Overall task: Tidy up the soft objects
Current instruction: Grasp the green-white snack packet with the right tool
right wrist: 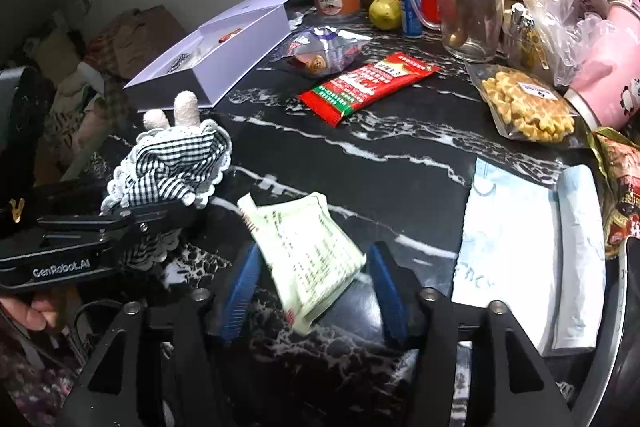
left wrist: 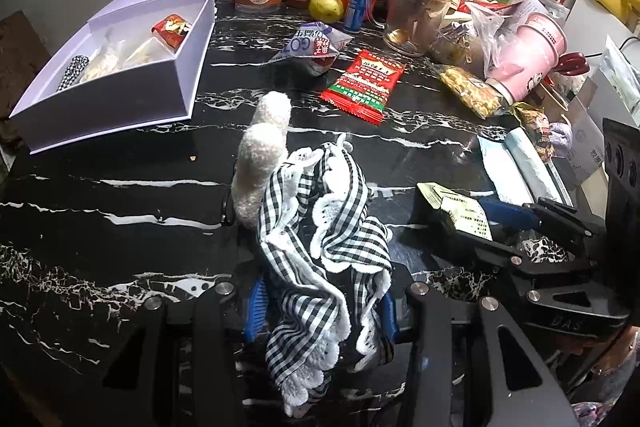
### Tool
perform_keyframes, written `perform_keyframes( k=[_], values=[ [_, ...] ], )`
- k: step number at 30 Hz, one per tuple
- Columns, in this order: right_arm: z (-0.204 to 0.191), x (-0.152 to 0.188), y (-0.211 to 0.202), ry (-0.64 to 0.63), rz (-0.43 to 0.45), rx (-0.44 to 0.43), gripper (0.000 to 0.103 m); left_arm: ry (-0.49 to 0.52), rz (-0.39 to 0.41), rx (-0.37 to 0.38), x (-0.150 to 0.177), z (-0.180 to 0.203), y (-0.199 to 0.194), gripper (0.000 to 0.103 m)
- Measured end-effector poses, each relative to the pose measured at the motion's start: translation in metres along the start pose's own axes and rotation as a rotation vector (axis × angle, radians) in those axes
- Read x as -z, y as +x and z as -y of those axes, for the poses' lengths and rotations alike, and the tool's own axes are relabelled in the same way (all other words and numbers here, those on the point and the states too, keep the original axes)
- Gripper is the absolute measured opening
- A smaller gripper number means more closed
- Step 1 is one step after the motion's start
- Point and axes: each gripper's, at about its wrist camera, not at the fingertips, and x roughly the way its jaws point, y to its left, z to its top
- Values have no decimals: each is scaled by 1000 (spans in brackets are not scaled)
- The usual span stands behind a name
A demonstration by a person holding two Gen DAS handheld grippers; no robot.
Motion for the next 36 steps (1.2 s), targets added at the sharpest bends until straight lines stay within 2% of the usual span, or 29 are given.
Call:
perform_keyframes(
  k=[2,8,13,15,17,18,19,20,26,31,36],
  values=[
    [0,-2,2,-6,4,5,68,2,2,-3,0,0,0,44],
    [-6,-4,5,-51,1,41,69,-12,-5,0,2,-4,0,44],
    [-13,-3,7,-72,1,37,69,-24,-1,-3,3,-8,-1,44],
    [-17,-1,9,-83,9,64,69,-25,-3,-1,4,-8,-1,44],
    [-24,0,12,-126,5,119,63,-26,-6,0,4,-8,0,44],
    [-28,0,14,-152,6,162,53,-26,-7,1,4,-8,0,44],
    [-28,0,14,-153,13,169,45,-27,-9,3,5,-8,1,44],
    [-26,-1,14,-138,20,163,40,-29,-10,6,5,-9,1,44],
    [-24,-3,14,-125,21,167,38,-40,-7,9,9,-12,-1,44],
    [-18,-2,9,-42,17,84,38,-40,-3,-4,12,-16,-3,44],
    [-21,-1,4,-25,17,71,38,-42,8,-17,15,-21,-9,44]
  ],
)
